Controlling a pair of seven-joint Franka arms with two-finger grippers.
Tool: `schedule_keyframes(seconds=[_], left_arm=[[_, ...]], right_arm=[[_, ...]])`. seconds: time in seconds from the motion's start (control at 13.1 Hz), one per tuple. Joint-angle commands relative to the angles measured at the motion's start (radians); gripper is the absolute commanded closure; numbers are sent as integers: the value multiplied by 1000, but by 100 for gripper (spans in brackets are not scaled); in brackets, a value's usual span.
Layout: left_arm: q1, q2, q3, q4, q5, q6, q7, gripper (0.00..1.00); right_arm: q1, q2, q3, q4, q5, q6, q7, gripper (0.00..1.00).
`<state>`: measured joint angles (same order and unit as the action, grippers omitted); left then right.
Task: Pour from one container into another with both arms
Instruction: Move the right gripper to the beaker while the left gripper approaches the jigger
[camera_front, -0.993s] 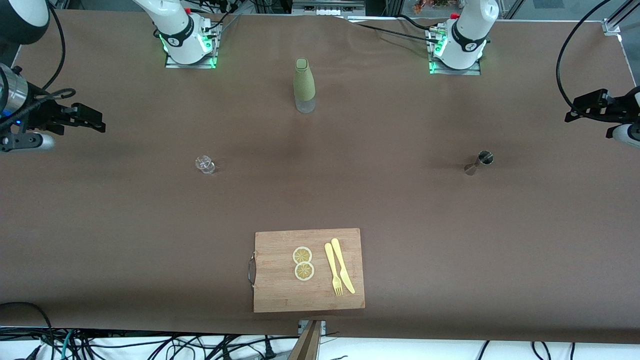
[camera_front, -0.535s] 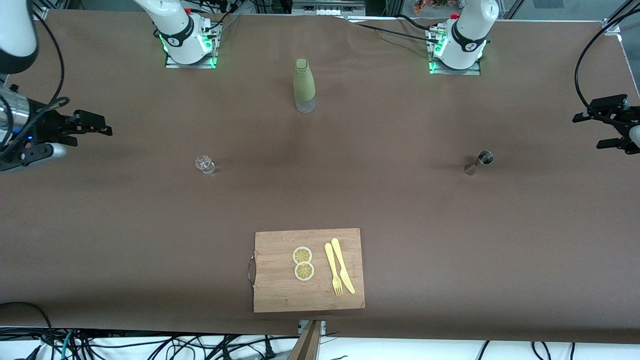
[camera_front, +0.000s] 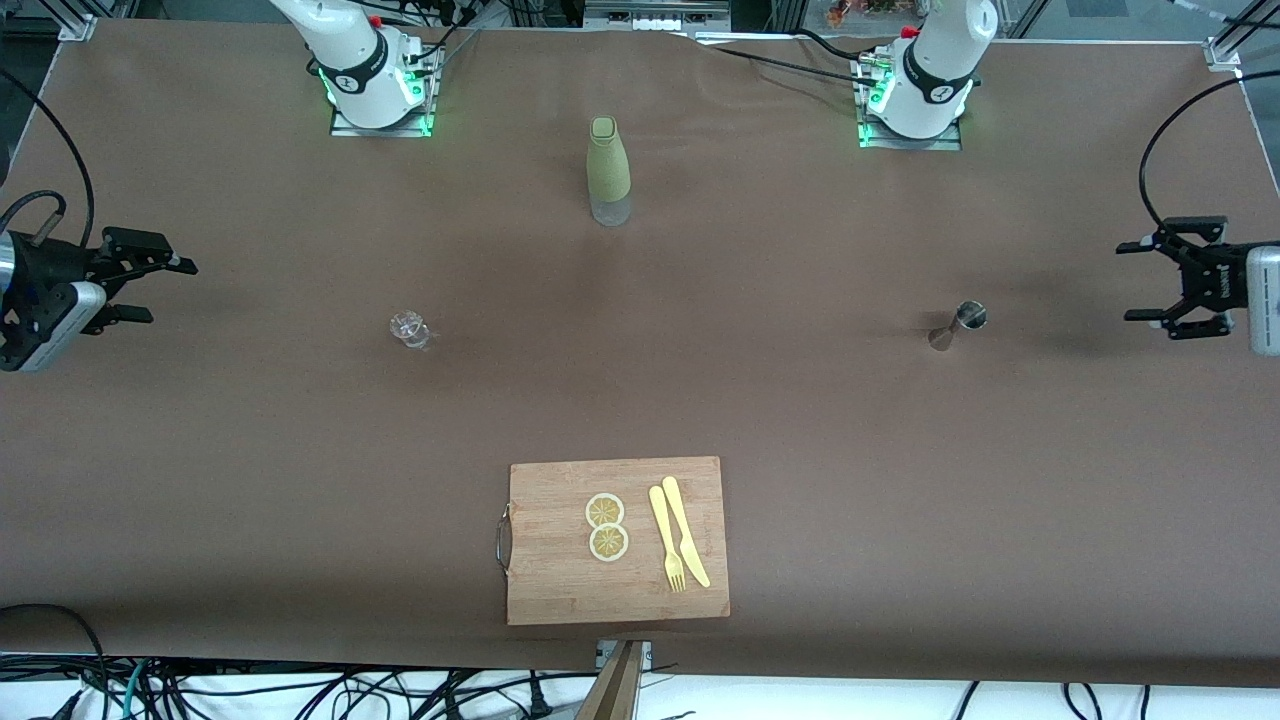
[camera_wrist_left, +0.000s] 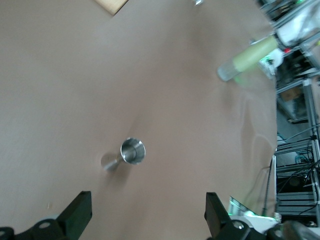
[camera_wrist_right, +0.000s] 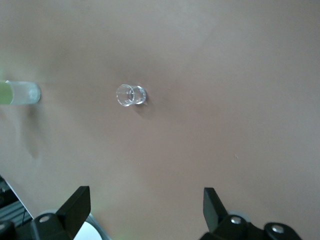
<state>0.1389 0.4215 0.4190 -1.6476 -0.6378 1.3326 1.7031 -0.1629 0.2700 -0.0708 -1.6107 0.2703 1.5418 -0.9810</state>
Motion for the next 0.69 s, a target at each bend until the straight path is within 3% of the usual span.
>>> schedule_keyframes(seconds=[0.0,0.15,0.38,0.61], left_arm=[[28,88,3,-20,-101,-7,217,0],[51,150,3,-26,-163,-6,318,0],[94,273,3,-38,-279,-9,546,0],[128,368,3,-64,-376,-13,749,0]], right_arm=[[-32,44,6,15,55,-22,-159,0],[-59,107,6,14,113,-22,-340,0],[-95,195,6,14,216,-22,-462,0],[-113,326,6,14,357,-25,-689,0]])
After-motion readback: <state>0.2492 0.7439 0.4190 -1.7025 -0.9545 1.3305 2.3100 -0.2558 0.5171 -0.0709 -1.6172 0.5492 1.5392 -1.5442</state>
